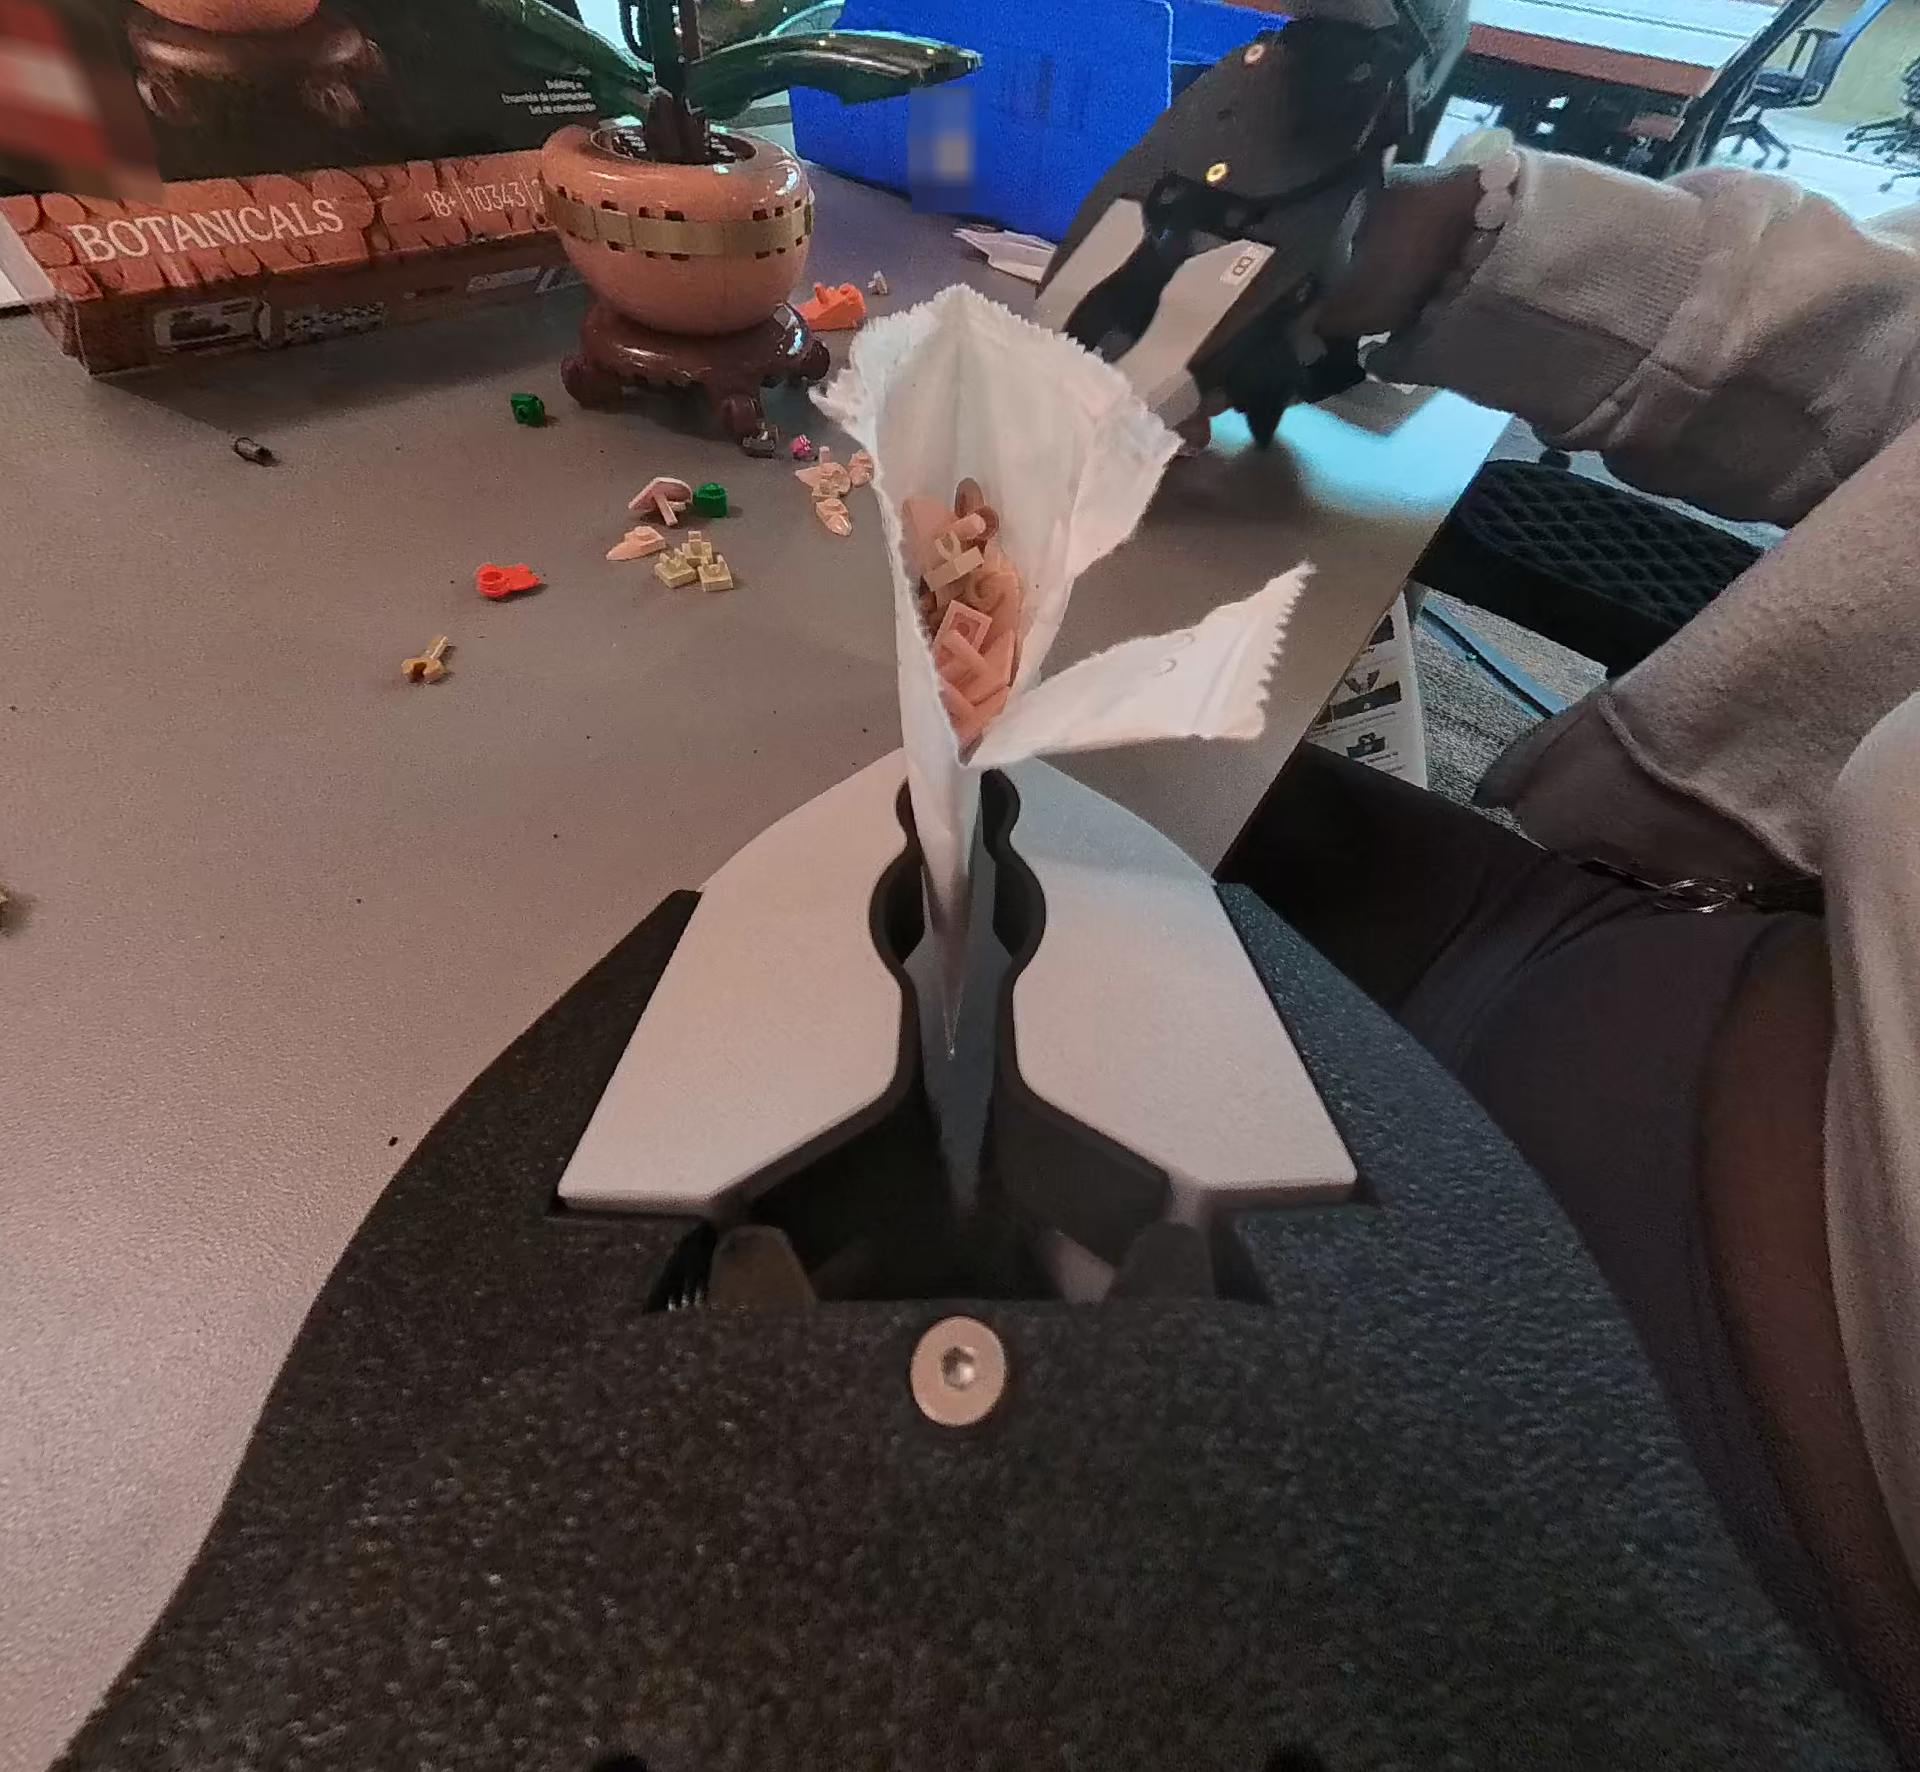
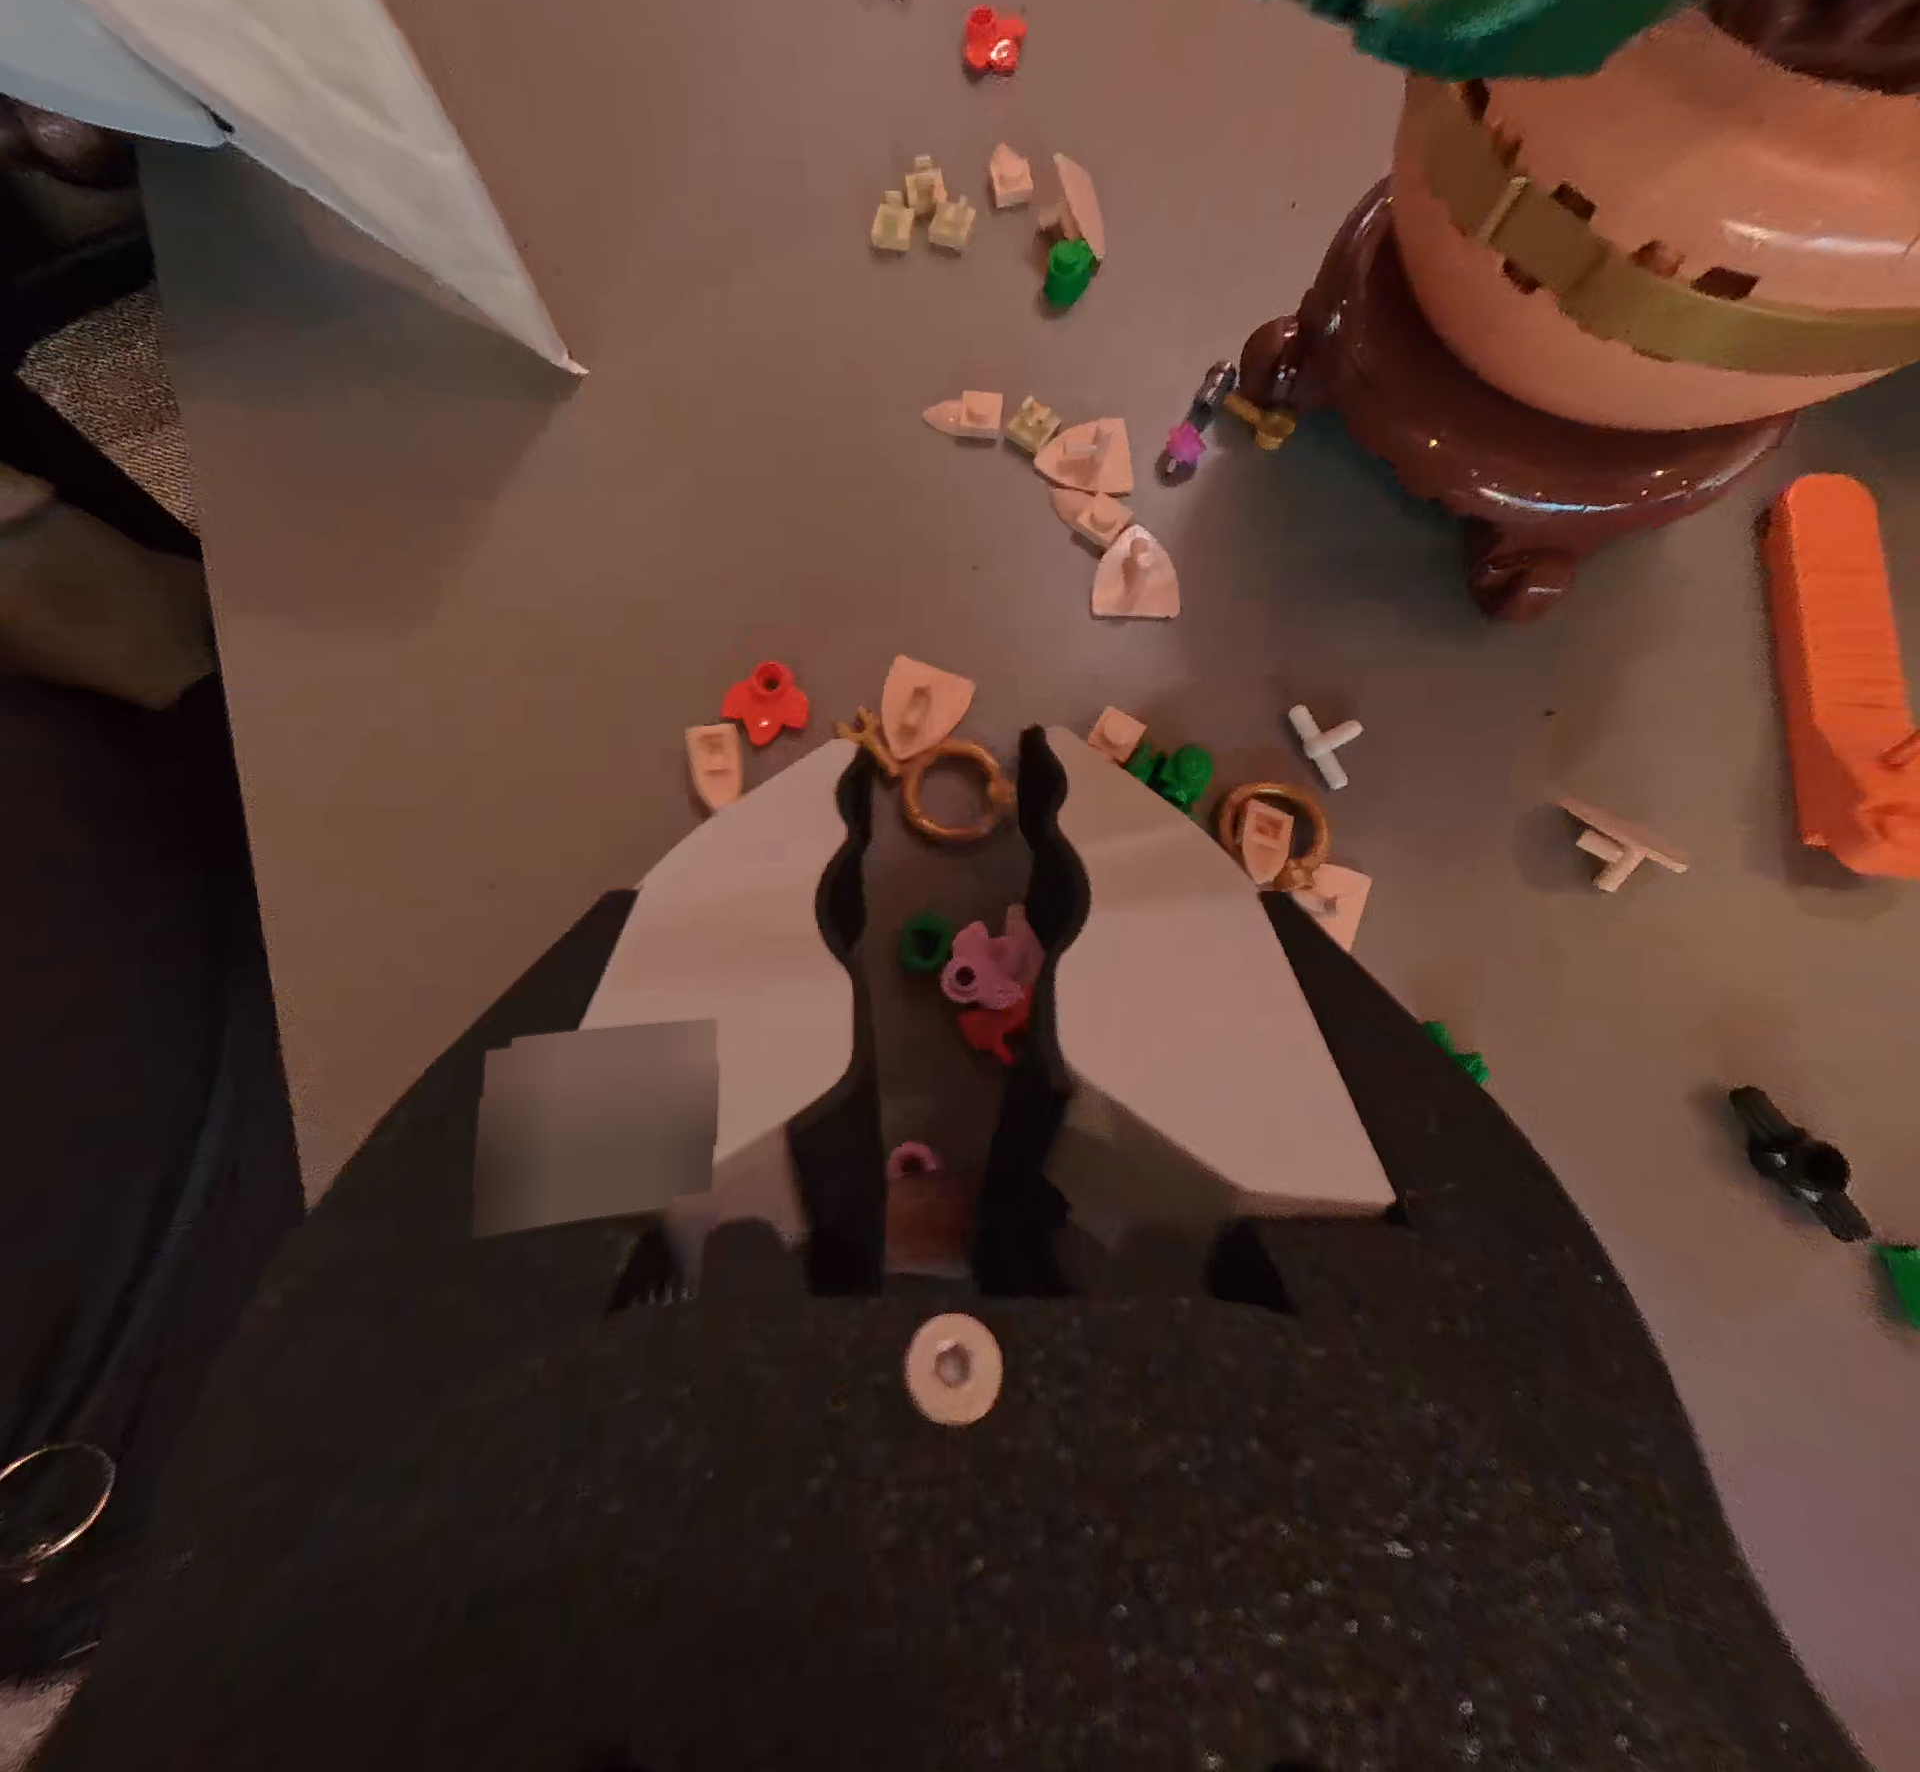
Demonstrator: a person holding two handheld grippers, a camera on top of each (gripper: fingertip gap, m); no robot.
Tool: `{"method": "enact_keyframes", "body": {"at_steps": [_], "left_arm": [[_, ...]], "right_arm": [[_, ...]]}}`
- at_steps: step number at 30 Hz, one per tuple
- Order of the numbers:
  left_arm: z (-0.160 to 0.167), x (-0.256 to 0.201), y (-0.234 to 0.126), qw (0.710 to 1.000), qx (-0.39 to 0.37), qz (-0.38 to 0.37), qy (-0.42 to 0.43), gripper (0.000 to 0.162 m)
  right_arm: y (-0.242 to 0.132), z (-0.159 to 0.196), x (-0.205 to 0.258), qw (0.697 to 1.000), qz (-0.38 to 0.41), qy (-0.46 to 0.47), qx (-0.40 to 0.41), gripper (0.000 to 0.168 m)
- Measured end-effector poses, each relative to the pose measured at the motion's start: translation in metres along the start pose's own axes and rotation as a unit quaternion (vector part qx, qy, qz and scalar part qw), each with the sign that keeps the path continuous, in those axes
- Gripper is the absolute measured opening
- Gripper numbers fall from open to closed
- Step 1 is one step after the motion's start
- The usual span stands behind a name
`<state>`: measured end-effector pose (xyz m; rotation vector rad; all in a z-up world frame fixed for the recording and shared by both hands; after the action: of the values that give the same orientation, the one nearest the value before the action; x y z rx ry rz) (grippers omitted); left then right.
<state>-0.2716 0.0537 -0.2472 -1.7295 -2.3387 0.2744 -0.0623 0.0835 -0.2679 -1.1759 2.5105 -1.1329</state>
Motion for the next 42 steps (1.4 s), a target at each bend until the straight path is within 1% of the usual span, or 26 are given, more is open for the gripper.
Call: {"method": "enact_keyframes", "body": {"at_steps": [2,4,6,7,8,9,10,11,13,15,17,18,19,21,25,29,32,34,37,40,42], "left_arm": [[0.0,0.0,0.0,1.0,0.0,0.0,0.0,0.008],[0.0,0.0,0.0,1.0,-0.001,0.001,-0.003,0.008],[-0.001,0.0,0.0,1.0,-0.002,0.001,-0.005,0.008],[-0.001,0.001,0.0,1.0,-0.003,0.002,-0.005,0.008],[-0.001,0.001,0.0,1.0,-0.003,0.002,-0.005,0.008],[-0.001,0.001,0.0,1.0,-0.003,0.002,-0.004,0.008],[0.0,0.001,0.0,1.0,-0.003,0.002,-0.003,0.008],[0.0,0.0,0.0,1.0,-0.002,0.002,-0.002,0.008],[0.0,0.0,-0.001,1.0,-0.002,0.002,-0.002,0.008],[-0.001,0.0,0.0,1.0,-0.002,0.002,-0.002,0.008],[0.0,0.0,0.0,1.0,-0.002,0.001,-0.001,0.008],[0.0,0.0,0.001,1.0,-0.001,0.0,0.0,0.008],[0.0,0.0,0.001,1.0,-0.001,0.0,0.001,0.008],[0.0,0.0,0.0,1.0,-0.001,-0.001,0.001,0.008],[-0.001,0.0,0.0,1.0,-0.003,0.001,-0.003,0.008],[-0.001,0.001,0.0,1.0,-0.005,0.0,-0.003,0.008],[-0.001,0.001,0.0,1.0,-0.005,-0.001,-0.002,0.008],[-0.001,0.001,0.0,1.0,-0.004,-0.001,-0.001,0.008],[-0.001,0.001,0.002,1.0,-0.003,-0.001,-0.003,0.008],[-0.001,0.001,0.001,1.0,-0.004,-0.002,0.0,0.008],[-0.001,0.0,0.001,1.0,-0.004,-0.003,0.003,0.008]], "right_arm": [[0.001,-0.001,0.002,1.0,-0.017,-0.003,0.008,0.013],[0.001,0.0,0.005,1.0,-0.018,-0.011,0.012,0.006],[0.001,0.0,0.006,1.0,-0.011,-0.022,0.008,0.004],[-0.001,0.0,0.005,1.0,-0.004,-0.028,0.008,0.005],[-0.003,0.001,0.004,0.999,0.003,-0.04,0.008,0.014],[-0.006,0.0,0.004,0.999,0.009,-0.053,0.002,0.029],[-0.011,-0.002,0.003,0.998,0.015,-0.067,-0.008,0.029],[-0.016,-0.003,0.001,0.997,0.019,-0.076,-0.012,0.029],[-0.02,0.0,-0.003,0.997,0.016,-0.075,0.005,0.028],[-0.018,0.001,-0.004,0.997,-0.001,-0.069,0.018,0.029],[-0.01,0.006,-0.004,0.996,-0.011,-0.072,0.057,0.032],[-0.009,0.003,-0.003,0.996,-0.021,-0.065,0.054,0.023],[-0.007,0.003,-0.004,0.996,-0.024,-0.057,0.062,0.02],[-0.007,0.003,-0.005,0.996,-0.032,-0.048,0.074,0.02],[-0.007,0.003,-0.004,0.996,-0.025,-0.054,0.069,0.02],[-0.007,0.003,-0.005,0.997,-0.019,-0.062,0.041,0.019],[-0.013,-0.008,0.002,0.998,-0.029,-0.059,0.006,0.02],[-0.023,-0.028,0.021,0.996,-0.058,-0.054,-0.045,0.02],[-0.036,-0.072,0.071,0.981,-0.105,-0.069,-0.149,0.02],[-0.025,-0.105,0.11,0.967,-0.112,-0.079,-0.213,0.02],[-0.008,-0.115,0.121,0.967,-0.108,-0.078,-0.218,0.02]]}}
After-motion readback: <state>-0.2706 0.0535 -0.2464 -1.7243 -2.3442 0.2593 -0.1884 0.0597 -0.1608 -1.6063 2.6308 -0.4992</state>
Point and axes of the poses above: each gripper's, where its closed fingertips meet, y out along the fingers, z out of its underside, x = y × z across the jaws, the point moved 3 cm from there along -y, back along the fingers, and after that the axes turned 10 degrees about y, right-handed, at the moved point
